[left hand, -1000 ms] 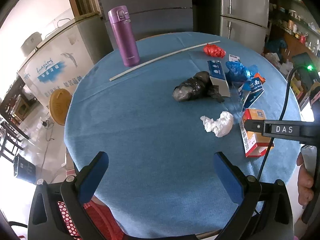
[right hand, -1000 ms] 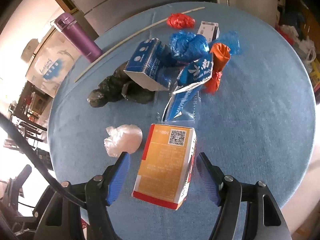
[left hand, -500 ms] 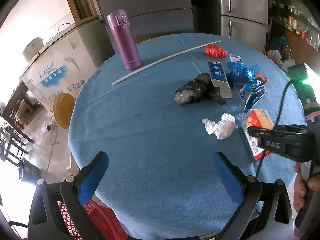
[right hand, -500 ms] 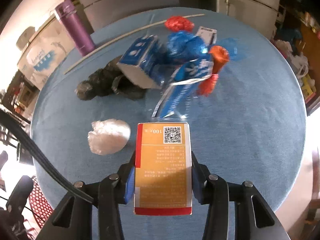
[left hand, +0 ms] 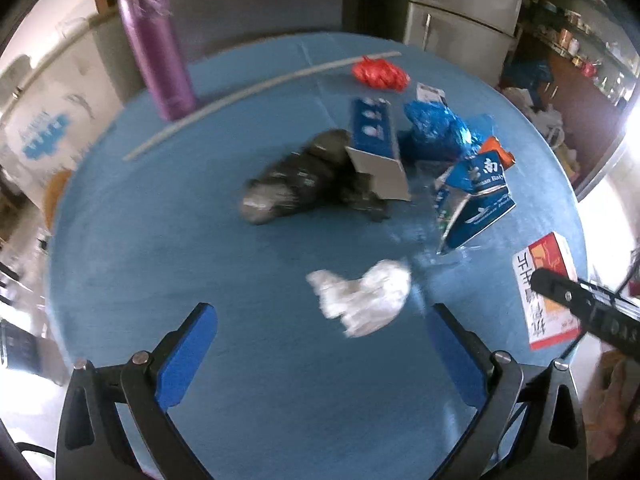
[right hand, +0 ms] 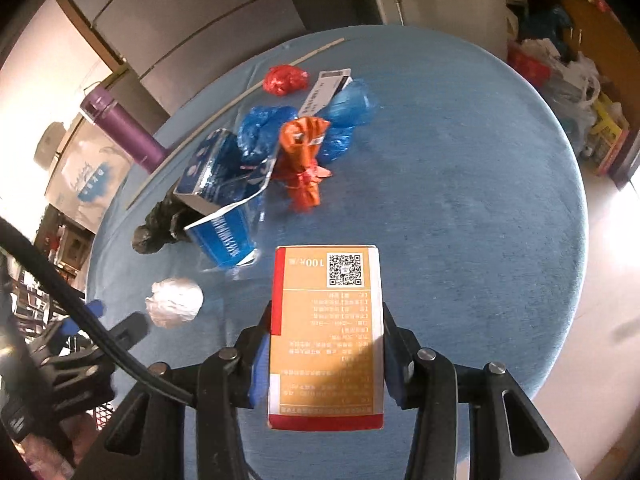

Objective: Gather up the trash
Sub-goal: 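Grasp the crumpled white tissue with the left gripper while the right holds the box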

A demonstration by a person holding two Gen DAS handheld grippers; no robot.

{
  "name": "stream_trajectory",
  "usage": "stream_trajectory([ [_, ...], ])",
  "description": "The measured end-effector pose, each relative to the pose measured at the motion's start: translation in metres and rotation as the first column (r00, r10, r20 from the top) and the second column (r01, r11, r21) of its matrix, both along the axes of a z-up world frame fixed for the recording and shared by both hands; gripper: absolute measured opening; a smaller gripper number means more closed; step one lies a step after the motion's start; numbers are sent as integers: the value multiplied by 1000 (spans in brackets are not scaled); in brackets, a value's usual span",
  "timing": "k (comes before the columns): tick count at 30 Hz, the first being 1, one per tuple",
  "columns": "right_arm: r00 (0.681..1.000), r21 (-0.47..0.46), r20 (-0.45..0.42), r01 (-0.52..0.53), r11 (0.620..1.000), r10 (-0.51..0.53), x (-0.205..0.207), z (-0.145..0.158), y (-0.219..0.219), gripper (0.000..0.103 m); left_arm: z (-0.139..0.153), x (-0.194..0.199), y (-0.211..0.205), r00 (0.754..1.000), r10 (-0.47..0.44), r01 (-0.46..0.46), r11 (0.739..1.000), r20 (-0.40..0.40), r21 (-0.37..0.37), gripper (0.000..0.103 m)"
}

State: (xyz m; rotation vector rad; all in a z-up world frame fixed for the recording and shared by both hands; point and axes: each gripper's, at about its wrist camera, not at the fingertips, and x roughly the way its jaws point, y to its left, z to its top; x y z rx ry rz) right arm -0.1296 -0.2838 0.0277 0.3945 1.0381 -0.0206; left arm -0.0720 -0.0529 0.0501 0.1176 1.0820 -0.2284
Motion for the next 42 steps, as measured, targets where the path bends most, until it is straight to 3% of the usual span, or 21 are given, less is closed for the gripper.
stream_trajectory([
  [4,1000,12,4,-1,1000,1,0,-2,-7,48,-11,6,-16,1000,-27,26,999,-12,-26,102],
  [8,1000,22,9,0,1000,0,0,-4,-10,48,-29,17,-24,997,-39,38,999,-63,-21,57],
  [10,1000,21,10,0,1000,0,0,-5,-10,48,-37,21,-25,996,-37,35,999,-86,-24,52],
  [14,1000,21,14,8,1000,-8,-1,-5,-12,48,-37,19,-36,996,-66,67,998,-57,19,43],
  [31,998,3,37,51,999,-51,-7,3,-26,48,-19,-19,-75,986,-169,167,978,8,124,40],
  [42,994,-4,73,85,996,-85,-20,18,-39,48,16,-56,-92,973,-225,218,969,51,117,40],
])
